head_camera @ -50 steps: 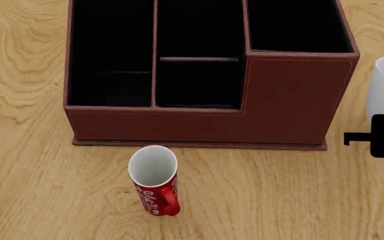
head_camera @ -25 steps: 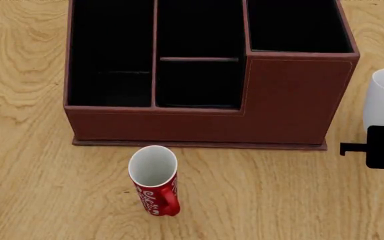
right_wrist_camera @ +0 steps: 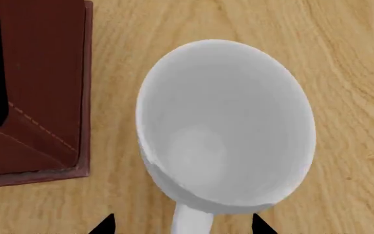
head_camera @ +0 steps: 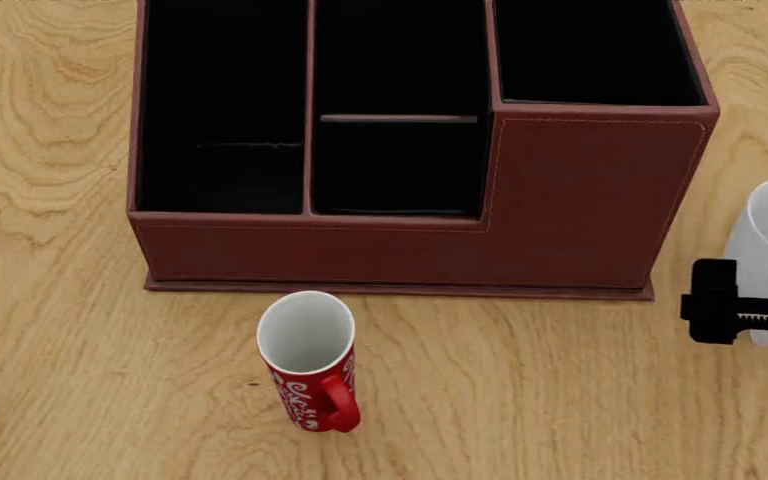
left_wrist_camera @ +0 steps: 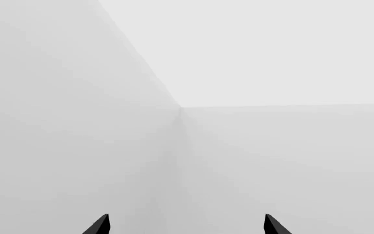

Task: Pick up the white mug and place it to the right of the caddy.

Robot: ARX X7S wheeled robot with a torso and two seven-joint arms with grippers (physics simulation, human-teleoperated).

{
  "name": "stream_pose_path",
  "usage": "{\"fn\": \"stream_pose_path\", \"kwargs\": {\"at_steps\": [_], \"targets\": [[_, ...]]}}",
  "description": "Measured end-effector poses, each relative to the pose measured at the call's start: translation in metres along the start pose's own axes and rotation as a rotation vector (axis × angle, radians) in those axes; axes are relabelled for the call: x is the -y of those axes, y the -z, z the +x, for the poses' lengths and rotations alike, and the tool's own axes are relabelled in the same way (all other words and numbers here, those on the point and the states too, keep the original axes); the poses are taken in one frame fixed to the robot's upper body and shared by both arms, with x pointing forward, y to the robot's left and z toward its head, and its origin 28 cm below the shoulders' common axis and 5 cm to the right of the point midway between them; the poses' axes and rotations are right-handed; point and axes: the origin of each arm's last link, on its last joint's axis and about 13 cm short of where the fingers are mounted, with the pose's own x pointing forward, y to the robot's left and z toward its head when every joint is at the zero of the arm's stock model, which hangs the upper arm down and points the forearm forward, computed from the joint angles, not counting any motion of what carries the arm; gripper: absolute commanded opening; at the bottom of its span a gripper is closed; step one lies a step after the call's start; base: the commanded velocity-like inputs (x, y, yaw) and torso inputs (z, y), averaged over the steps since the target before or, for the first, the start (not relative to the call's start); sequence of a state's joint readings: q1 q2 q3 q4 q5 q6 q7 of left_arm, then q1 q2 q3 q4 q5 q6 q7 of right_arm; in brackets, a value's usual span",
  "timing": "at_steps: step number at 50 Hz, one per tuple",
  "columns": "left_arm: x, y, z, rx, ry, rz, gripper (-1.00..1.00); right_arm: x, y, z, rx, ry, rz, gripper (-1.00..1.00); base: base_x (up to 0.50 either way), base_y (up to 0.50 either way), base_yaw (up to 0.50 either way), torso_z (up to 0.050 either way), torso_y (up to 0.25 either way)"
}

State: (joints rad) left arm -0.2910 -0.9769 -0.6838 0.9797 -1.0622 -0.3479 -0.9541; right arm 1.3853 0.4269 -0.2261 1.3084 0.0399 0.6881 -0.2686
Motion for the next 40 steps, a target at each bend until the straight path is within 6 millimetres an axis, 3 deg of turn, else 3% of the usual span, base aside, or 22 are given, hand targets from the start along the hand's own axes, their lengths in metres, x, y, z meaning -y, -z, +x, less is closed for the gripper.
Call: {"fn": "stream_pose_path", "kwargs": {"at_steps": [26,40], "targets": [[0.000,0.000,0.000,0.004,-0.001,-0.006,1.00,0.007,0.012,0.003,-0.004,-0.001,0.033,1.00,0.00,0.00,0.00,0.000,0.000],[0.000,0.000,0.000,0.005,-0.004,-0.016,1.00,0.010,0.028,-0.008,0.031,-0.010,0.057,1.00,0.00,0.00,0.00,0.000,0.000]]}}
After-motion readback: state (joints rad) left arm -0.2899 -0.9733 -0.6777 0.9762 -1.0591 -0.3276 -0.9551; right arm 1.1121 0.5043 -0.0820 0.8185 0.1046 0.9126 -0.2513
